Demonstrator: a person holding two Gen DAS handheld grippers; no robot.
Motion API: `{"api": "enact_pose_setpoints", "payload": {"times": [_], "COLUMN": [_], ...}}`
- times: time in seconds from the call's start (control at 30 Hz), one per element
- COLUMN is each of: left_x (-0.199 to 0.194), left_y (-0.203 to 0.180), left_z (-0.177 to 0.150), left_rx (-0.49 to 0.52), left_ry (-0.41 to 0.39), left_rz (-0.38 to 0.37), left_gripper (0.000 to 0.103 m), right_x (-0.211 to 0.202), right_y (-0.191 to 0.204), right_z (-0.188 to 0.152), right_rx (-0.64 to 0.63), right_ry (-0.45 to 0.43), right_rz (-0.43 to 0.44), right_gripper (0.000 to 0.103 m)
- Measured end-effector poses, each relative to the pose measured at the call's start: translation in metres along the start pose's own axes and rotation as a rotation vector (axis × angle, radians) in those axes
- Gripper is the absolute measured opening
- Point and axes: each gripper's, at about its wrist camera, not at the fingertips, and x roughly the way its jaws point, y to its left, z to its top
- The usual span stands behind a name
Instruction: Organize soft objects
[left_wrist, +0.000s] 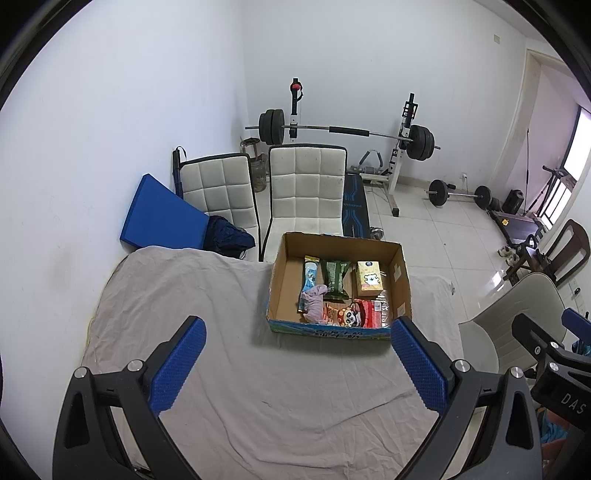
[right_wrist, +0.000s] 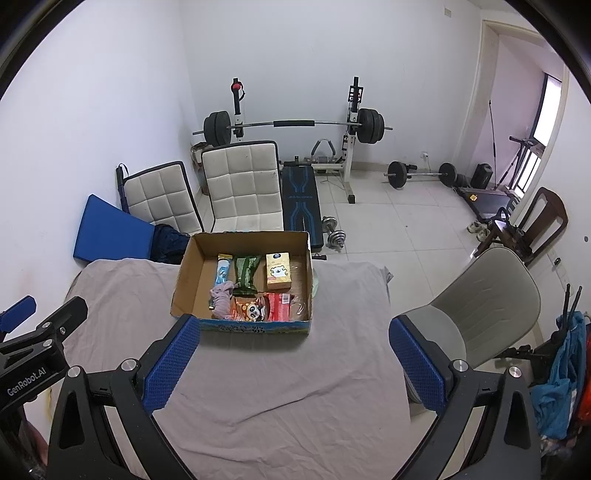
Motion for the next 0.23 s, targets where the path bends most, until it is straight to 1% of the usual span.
{"api": "enact_pose_setpoints", "payload": {"times": [0.23], "left_x": [-0.0011], "left_y": [0.0005], "left_z": [0.0014], "left_rx": [0.002], "left_ry": [-0.005], "left_rz": [0.000], "left_gripper": [0.103], "right_x": [-0.0016], "right_y": [0.0009], "right_z": [-0.0012], "right_rx": [-0.001], "right_ry": [-0.008], "right_rz": [-0.004], "right_gripper": [0.103]}}
